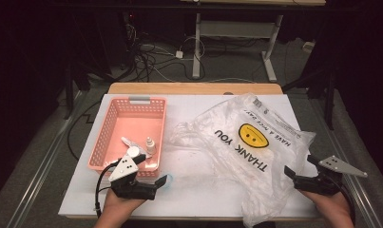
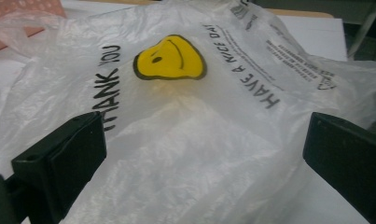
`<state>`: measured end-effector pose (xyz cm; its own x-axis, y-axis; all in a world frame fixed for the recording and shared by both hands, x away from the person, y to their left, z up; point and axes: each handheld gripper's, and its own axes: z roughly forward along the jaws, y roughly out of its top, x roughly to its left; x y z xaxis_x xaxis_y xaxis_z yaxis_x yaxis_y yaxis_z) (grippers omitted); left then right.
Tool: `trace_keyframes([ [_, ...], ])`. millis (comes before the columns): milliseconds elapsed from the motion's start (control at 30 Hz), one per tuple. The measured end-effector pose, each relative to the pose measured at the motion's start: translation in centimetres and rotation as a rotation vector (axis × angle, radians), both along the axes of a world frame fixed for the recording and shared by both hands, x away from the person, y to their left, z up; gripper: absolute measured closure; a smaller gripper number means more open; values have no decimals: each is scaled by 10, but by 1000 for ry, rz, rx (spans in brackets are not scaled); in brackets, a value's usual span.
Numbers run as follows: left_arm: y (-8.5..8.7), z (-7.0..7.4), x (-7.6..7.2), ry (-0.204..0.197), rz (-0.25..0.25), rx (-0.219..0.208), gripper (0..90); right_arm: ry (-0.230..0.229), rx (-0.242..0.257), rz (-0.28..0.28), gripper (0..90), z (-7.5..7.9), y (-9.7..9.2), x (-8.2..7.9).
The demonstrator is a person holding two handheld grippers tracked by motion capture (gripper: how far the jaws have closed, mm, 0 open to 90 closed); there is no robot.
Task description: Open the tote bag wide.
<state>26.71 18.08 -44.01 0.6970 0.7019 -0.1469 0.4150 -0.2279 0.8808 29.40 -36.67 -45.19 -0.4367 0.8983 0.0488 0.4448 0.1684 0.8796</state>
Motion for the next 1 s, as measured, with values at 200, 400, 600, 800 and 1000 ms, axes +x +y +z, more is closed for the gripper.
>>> trace_keyframes([
  [200, -3, -1, 1, 10, -12, 7, 0, -4, 0, 49, 0, 2, 17, 1],
  [400, -5, -2, 2, 11, -21, 11, 0, -16, -6, 110, 0, 6, 43, 5],
  [600, -1, 0, 1, -3, 0, -8, 0, -5, -22, 161, 0, 7, 63, 11],
  [800, 0, 0, 1, -4, 15, 4, 0, -8, -45, 197, 0, 13, 82, 22],
  [1000, -1, -1, 2, 2, 32, 49, 0, -4, -28, 203, 0, 16, 95, 38],
])
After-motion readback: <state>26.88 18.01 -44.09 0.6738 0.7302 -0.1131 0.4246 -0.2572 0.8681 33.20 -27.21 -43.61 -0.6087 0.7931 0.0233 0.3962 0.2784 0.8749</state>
